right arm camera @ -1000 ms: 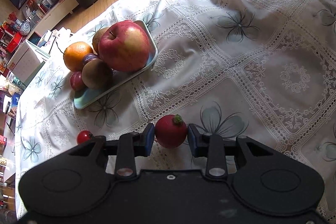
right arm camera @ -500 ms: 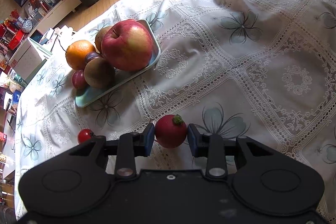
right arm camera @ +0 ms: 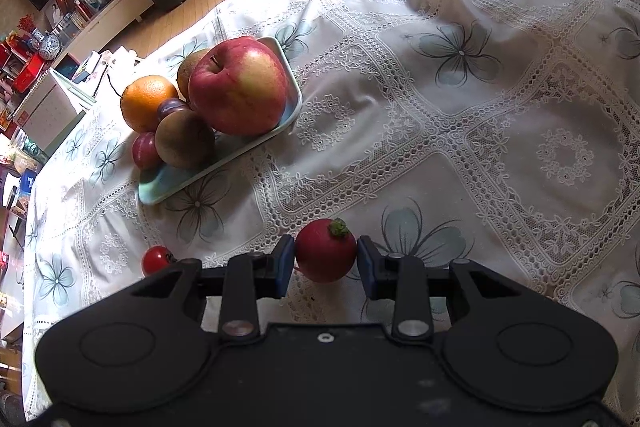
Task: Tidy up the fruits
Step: 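Lift and carry the red fruit and dark plum in both tools toward the basket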
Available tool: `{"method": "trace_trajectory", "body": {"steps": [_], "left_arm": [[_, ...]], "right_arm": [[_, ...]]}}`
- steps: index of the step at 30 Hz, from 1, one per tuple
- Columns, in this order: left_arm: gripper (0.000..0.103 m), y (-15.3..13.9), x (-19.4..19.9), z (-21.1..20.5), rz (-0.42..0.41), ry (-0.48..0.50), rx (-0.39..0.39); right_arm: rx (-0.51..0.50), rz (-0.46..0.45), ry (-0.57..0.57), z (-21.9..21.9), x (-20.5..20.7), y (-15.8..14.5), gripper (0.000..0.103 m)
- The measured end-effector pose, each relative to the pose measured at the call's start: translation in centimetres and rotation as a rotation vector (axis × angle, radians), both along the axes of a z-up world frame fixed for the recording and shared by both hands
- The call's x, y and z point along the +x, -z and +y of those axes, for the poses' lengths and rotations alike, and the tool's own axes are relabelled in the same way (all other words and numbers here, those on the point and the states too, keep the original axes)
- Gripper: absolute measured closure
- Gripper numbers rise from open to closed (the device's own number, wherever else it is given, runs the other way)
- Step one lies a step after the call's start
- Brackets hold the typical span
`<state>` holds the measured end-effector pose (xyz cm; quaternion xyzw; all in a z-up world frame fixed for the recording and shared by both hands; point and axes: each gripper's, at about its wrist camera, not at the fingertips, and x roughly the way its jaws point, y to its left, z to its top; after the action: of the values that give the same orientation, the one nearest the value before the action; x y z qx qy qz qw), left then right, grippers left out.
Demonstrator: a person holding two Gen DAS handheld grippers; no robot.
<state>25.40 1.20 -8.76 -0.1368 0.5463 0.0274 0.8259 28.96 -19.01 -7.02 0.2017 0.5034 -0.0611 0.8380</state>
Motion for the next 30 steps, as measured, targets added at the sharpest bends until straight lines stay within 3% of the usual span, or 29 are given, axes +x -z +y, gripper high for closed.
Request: {"method": "trace_trajectory", "body": {"steps": [9, 15, 22, 25, 30], "left_arm": [[0.058, -0.3, 0.4, -0.3, 0.056, 0.006, 0.010], [0.057, -0.9, 1.4, -1.3, 0.042, 0.025, 0.093], [0.059, 0.4, 2.7, -0.5, 0.097, 0.025, 0.053], [0.059, -0.6, 1.9, 0.0, 0.063, 0.031, 0.022], [0.059, -5.1, -1.0, 0.1, -0.008, 0.014, 0.084]], "right_arm": [[-0.025, 0.023, -0.005, 0.3, 0.4, 0.1, 0.068], [-0.079, 0.011, -0.030, 1.4, 0.3, -0.3, 0.068], [-0.148, -0.011, -0.054, 2.6, 0.2, -1.0, 0.068], [-0.167, -0.034, -0.062, 2.9, -0.3, -2.5, 0.068], [-0.179, -0.146, -0.136, 3.7, -3.7, -8.4, 0.068]]}}
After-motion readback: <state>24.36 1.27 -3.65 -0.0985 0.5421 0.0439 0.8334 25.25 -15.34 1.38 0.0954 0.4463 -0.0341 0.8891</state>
